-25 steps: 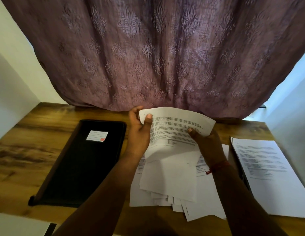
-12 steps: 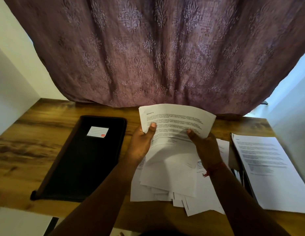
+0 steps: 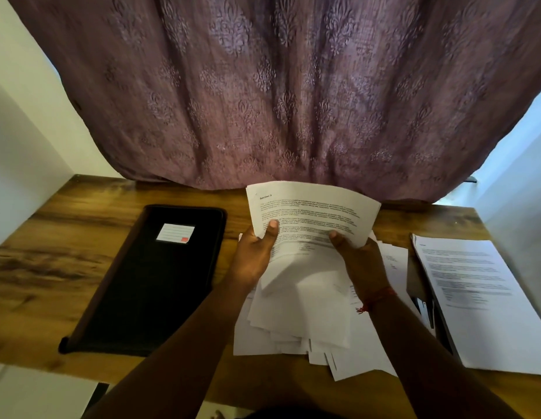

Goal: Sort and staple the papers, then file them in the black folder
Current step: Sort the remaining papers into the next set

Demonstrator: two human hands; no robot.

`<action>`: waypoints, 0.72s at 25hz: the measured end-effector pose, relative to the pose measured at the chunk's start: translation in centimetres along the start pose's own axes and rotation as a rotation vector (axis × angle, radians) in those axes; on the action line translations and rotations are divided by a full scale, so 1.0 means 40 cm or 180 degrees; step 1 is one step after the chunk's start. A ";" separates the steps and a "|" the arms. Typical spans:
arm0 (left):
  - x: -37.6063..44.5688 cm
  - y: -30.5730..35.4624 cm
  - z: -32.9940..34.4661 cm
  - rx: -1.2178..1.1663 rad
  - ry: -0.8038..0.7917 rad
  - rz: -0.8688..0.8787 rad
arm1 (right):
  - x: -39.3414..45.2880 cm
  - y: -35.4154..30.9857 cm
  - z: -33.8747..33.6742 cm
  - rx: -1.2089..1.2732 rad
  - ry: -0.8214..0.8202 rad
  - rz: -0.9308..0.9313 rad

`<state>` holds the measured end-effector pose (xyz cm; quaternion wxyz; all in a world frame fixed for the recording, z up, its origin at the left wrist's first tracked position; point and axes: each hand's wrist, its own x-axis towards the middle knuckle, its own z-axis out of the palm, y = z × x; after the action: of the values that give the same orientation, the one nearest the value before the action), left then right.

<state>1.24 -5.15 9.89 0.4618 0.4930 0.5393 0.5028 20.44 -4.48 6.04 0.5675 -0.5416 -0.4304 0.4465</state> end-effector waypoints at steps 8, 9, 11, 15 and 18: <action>0.033 0.087 -0.035 0.0195 -0.0043 0.0918 | 0.036 -0.142 -0.055 -0.0773 -0.0089 -0.1119; 0.040 0.100 -0.038 0.0508 -0.0044 0.1189 | 0.044 -0.166 -0.060 -0.1016 -0.0088 -0.1379; 0.055 0.104 -0.043 0.1147 -0.0022 0.1674 | 0.059 -0.201 -0.064 -0.1587 -0.0173 -0.1870; 0.078 0.066 -0.051 0.1348 0.0021 0.1903 | 0.078 -0.217 -0.067 -0.2388 -0.0485 -0.2557; 0.076 0.062 -0.058 0.1309 0.0101 0.1682 | 0.078 -0.207 -0.074 -0.2286 -0.0536 -0.2544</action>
<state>-1.16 -2.31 12.51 0.1979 0.6907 0.4902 0.4935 24.36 -2.24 14.19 0.4359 -0.4579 -0.7722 0.0627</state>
